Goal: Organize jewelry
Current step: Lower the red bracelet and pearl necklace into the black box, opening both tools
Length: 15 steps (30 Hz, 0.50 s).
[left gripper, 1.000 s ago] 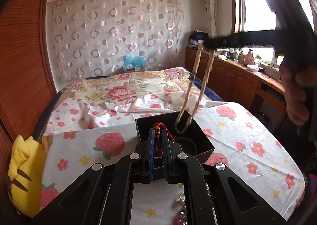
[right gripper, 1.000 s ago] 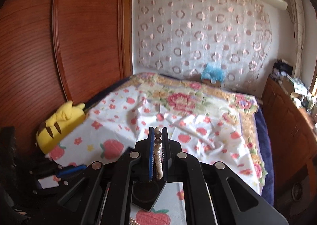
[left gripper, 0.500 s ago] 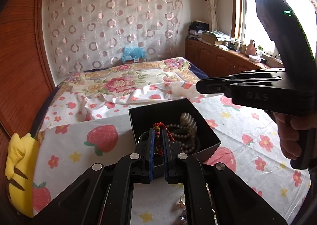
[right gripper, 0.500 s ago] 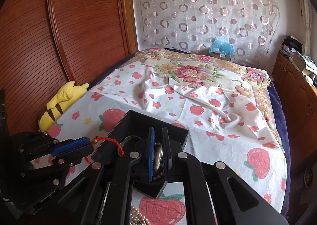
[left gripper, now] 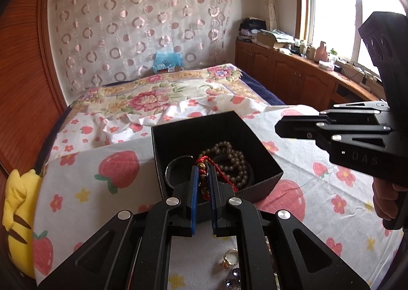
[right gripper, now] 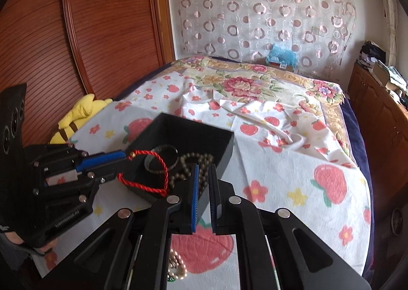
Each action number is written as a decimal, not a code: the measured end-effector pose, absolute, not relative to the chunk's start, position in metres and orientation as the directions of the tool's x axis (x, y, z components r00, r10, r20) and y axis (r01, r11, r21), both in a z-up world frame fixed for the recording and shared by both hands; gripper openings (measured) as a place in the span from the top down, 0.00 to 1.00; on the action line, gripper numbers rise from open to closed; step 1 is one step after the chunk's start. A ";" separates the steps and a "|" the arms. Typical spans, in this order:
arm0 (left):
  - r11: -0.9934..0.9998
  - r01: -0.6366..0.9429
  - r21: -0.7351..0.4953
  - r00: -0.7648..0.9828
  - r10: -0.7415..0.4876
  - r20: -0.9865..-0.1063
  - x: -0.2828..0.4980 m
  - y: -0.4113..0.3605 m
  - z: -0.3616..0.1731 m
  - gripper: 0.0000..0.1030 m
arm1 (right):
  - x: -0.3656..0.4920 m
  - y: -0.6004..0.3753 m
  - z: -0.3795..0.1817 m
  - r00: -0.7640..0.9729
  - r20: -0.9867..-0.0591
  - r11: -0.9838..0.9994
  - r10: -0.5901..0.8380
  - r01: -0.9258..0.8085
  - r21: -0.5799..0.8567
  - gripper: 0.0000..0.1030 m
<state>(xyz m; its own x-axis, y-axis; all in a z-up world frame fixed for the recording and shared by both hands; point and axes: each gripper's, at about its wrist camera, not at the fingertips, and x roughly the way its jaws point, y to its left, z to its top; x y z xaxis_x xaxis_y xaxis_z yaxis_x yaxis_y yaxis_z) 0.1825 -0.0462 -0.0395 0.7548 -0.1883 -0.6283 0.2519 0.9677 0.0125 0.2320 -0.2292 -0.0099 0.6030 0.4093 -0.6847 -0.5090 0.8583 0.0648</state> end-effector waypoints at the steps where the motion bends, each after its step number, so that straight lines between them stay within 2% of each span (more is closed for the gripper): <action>1: 0.968 0.252 0.012 0.754 -0.189 -0.629 0.182 -0.046 -0.040 0.94 | 0.231 -0.230 -0.012 0.602 -0.687 0.859 0.407 -0.508 0.063 0.91; 5: 0.966 0.256 0.017 0.748 -0.187 -0.637 0.180 -0.046 -0.043 0.93 | 0.226 -0.232 -0.020 0.599 -0.688 0.859 0.410 -0.508 0.069 0.91; 9: 0.965 0.260 0.013 0.746 -0.192 -0.638 0.178 -0.045 -0.042 0.77 | 0.221 -0.234 -0.020 0.600 -0.686 0.858 0.411 -0.510 0.069 0.91; 15: 0.962 0.272 0.015 0.749 -0.202 -0.630 0.158 -0.044 -0.044 0.70 | 0.197 -0.231 -0.025 0.599 -0.677 0.842 0.429 -0.537 0.058 0.91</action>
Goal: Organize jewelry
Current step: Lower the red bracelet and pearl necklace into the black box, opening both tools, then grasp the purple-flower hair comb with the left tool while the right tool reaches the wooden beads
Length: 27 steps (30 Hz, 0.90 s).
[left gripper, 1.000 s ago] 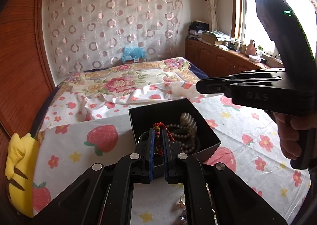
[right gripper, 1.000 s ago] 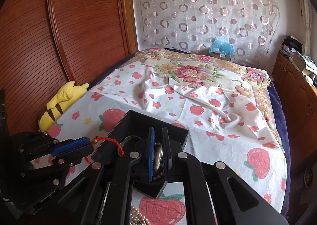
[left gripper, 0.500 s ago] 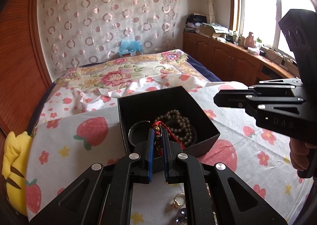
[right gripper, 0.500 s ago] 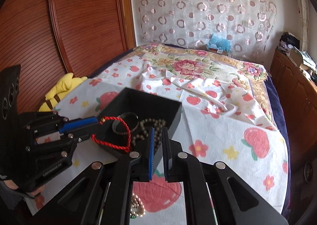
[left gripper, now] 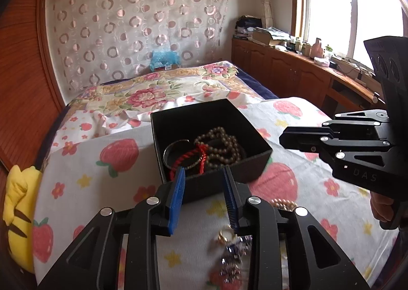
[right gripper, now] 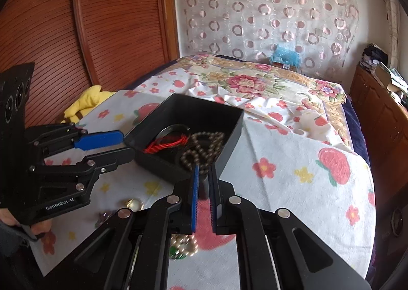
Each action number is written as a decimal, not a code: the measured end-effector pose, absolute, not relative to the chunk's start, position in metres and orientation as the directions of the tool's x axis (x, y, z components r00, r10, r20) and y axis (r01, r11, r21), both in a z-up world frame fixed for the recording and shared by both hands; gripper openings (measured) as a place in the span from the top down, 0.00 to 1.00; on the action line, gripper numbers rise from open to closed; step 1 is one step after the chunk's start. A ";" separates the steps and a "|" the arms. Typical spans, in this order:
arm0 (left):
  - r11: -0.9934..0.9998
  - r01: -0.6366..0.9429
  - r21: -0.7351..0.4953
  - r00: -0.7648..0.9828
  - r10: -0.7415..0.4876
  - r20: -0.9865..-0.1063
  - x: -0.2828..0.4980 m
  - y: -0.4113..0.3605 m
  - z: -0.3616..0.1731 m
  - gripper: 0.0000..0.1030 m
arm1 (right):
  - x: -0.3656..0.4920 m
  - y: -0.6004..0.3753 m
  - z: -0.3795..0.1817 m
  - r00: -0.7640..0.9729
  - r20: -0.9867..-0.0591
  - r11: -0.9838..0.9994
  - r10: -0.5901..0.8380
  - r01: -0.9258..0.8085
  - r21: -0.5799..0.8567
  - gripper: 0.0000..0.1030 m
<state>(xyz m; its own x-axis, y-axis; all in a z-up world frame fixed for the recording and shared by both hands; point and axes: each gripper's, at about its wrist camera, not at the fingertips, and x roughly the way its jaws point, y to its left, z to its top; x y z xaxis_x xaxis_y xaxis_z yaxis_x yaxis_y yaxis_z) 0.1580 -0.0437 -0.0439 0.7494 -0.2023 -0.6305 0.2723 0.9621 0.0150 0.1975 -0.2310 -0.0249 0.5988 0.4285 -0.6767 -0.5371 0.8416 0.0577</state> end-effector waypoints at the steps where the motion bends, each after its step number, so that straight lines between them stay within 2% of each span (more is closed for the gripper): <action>1: 0.962 0.273 0.014 0.751 -0.204 -0.628 0.155 -0.043 -0.044 0.68 | 0.193 -0.231 -0.027 0.595 -0.676 0.839 0.435 -0.541 0.063 0.91; 7: 0.961 0.277 -0.015 0.734 -0.221 -0.642 0.136 -0.034 -0.052 0.67 | 0.172 -0.230 -0.042 0.575 -0.686 0.830 0.446 -0.553 0.077 0.91; 11: 0.961 0.276 -0.027 0.720 -0.226 -0.656 0.127 -0.028 -0.059 0.67 | 0.159 -0.231 -0.055 0.563 -0.700 0.830 0.439 -0.553 0.076 0.88; 15: 0.960 0.277 -0.049 0.700 -0.236 -0.674 0.117 -0.022 -0.067 0.66 | 0.143 -0.231 -0.063 0.553 -0.706 0.828 0.443 -0.554 0.086 0.74; 27: 0.950 0.299 -0.094 0.655 -0.276 -0.703 0.100 -0.024 -0.079 0.65 | 0.105 -0.227 -0.078 0.531 -0.726 0.818 0.437 -0.571 0.074 0.74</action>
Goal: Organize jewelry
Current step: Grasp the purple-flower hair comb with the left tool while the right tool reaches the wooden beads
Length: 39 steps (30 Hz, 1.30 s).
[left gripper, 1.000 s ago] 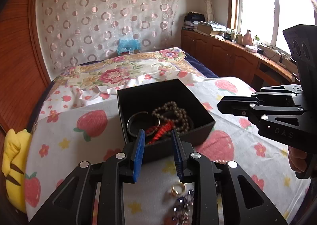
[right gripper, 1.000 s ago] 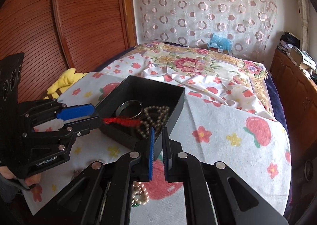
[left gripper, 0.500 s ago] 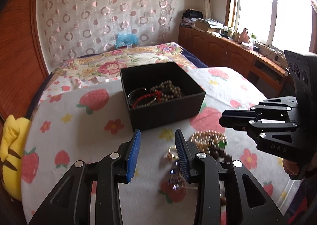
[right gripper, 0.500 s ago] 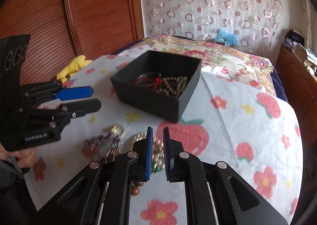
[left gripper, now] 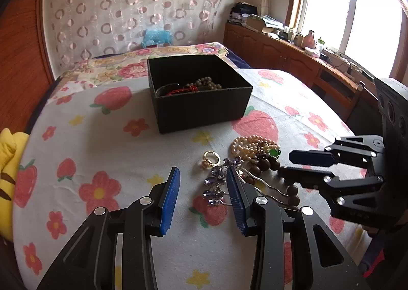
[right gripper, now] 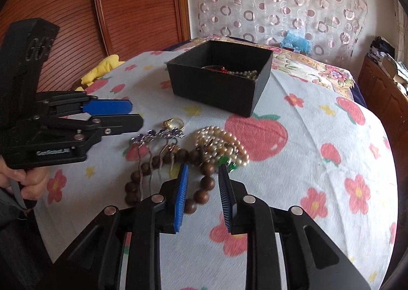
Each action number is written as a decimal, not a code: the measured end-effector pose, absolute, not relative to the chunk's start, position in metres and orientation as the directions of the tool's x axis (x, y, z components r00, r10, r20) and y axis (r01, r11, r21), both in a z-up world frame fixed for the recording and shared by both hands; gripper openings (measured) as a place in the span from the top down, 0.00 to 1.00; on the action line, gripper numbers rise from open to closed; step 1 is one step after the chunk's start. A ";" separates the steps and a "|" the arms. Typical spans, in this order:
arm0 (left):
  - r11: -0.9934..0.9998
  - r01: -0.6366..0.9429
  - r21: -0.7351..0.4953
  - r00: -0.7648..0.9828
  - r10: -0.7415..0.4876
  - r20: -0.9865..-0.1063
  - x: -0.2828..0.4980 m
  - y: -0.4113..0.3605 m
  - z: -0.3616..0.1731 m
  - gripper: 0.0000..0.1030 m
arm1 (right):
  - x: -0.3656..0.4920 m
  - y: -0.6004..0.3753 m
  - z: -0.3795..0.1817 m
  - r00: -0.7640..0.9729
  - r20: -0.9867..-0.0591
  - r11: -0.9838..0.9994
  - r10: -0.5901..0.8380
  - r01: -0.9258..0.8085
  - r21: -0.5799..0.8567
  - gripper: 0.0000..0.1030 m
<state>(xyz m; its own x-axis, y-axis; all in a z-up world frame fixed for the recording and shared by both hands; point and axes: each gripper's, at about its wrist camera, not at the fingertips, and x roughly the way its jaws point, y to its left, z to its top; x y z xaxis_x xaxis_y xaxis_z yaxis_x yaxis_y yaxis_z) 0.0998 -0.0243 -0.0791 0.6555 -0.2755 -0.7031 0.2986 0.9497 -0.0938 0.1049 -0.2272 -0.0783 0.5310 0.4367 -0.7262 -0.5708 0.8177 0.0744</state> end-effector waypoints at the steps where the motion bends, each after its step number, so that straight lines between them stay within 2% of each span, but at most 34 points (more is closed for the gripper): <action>1: 0.949 0.300 -0.096 0.653 -0.277 -0.705 0.100 -0.025 -0.080 0.65 | 0.102 -0.228 -0.079 0.529 -0.726 0.819 0.440 -0.567 0.084 0.74; 22: 0.935 0.317 -0.156 0.574 -0.321 -0.753 0.119 -0.036 -0.098 0.65 | 0.098 -0.233 -0.087 0.534 -0.736 0.834 0.415 -0.546 0.074 0.74; 23: 0.935 0.318 -0.158 0.574 -0.322 -0.753 0.120 -0.036 -0.098 0.66 | 0.098 -0.233 -0.087 0.534 -0.736 0.834 0.416 -0.546 0.075 0.74; 26: 0.934 0.318 -0.164 0.566 -0.326 -0.757 0.121 -0.035 -0.100 0.77 | 0.098 -0.233 -0.087 0.534 -0.736 0.835 0.416 -0.546 0.076 0.74; 33: 0.940 0.320 -0.116 0.602 -0.296 -0.741 0.111 -0.037 -0.096 0.79 | 0.098 -0.234 -0.089 0.535 -0.740 0.837 0.408 -0.543 0.070 0.74; 39: 0.953 0.292 -0.082 0.670 -0.266 -0.693 0.095 -0.030 -0.079 0.80 | 0.099 -0.234 -0.092 0.532 -0.746 0.840 0.400 -0.538 0.066 0.74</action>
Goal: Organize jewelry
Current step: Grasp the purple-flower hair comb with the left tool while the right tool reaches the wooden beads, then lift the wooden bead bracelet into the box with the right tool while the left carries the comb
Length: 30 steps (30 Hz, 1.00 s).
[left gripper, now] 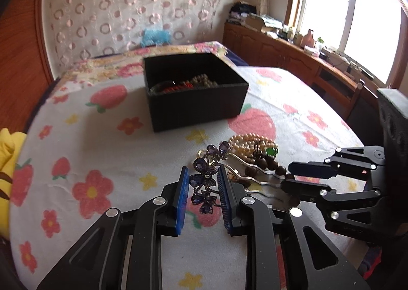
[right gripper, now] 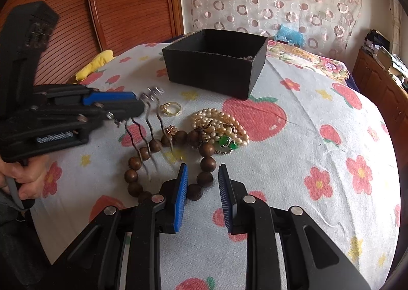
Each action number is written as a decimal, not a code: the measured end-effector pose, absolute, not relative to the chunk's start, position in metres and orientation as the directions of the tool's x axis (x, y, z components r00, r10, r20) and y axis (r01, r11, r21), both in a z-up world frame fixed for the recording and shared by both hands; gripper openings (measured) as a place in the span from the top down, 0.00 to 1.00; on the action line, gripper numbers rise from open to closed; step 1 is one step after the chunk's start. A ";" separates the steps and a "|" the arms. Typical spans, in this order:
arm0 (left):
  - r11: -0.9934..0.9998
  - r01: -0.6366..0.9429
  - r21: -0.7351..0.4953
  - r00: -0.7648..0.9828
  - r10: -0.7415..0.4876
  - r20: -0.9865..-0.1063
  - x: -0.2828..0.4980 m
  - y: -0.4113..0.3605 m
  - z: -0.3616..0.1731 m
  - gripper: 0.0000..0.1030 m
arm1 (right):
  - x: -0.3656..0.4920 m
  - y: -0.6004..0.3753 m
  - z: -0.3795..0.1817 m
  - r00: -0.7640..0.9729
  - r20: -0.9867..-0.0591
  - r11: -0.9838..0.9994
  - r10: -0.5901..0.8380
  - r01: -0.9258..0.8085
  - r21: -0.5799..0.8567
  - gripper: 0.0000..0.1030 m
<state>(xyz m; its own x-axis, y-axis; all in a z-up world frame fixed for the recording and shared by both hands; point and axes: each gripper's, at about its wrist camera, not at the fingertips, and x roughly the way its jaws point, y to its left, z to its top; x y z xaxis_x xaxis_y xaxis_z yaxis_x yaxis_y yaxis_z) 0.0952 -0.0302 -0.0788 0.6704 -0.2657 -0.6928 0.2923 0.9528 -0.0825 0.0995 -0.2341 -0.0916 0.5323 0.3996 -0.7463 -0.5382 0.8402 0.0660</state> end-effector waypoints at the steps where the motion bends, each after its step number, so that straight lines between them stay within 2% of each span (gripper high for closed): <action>1: 0.955 0.288 -0.078 0.679 -0.261 -0.686 0.093 -0.029 -0.076 0.80 | 0.100 -0.232 -0.092 0.532 -0.747 0.841 0.398 -0.538 0.065 0.74; 9: 0.966 0.246 -0.084 0.723 -0.241 -0.647 0.081 -0.011 -0.063 0.80 | 0.101 -0.230 -0.092 0.534 -0.751 0.842 0.388 -0.536 0.054 0.74; 23: 0.972 0.214 -0.097 0.737 -0.225 -0.637 0.075 0.004 -0.061 0.80 | 0.113 -0.217 -0.095 0.550 -0.765 0.843 0.335 -0.538 -0.018 0.74; 25: 0.972 0.211 -0.100 0.737 -0.226 -0.637 0.075 0.005 -0.062 0.80 | 0.112 -0.217 -0.095 0.545 -0.765 0.838 0.344 -0.546 -0.012 0.85; 30: 0.974 0.203 -0.102 0.739 -0.221 -0.636 0.076 0.008 -0.063 0.80 | 0.108 -0.210 -0.090 0.534 -0.751 0.822 0.387 -0.568 0.020 0.86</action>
<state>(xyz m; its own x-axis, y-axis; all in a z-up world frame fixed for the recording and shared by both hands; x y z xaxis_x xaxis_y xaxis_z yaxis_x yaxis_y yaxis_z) 0.0762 0.0081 -0.0631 0.7395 -0.2208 -0.6359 0.2030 0.9739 -0.1021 0.1077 -0.2104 -0.0897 0.5342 0.3874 -0.7513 -0.5684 0.8225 0.0199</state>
